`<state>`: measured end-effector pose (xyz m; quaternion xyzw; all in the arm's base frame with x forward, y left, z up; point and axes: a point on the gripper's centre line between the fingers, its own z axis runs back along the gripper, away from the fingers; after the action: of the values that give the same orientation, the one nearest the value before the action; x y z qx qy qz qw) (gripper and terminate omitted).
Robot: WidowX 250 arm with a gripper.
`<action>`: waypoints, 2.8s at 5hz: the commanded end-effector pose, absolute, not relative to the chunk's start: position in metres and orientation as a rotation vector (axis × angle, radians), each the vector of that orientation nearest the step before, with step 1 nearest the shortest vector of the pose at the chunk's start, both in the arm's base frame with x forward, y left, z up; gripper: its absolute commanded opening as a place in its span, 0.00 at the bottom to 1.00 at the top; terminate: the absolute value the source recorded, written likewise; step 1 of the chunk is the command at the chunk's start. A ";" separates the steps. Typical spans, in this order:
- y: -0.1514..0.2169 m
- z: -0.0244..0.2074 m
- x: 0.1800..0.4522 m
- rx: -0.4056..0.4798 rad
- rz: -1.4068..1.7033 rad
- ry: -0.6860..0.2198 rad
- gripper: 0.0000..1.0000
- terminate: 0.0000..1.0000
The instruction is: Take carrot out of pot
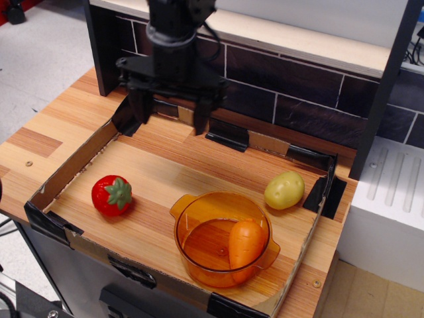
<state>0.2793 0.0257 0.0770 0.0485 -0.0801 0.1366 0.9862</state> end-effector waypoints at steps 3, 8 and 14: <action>-0.048 0.085 0.206 -0.043 0.223 -0.149 1.00 0.00; -0.061 0.049 0.214 -0.095 0.335 -0.136 1.00 0.00; -0.070 0.009 0.215 -0.016 0.371 -0.083 1.00 0.00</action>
<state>0.2109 -0.0676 0.0029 -0.0026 -0.0324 0.1891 0.9814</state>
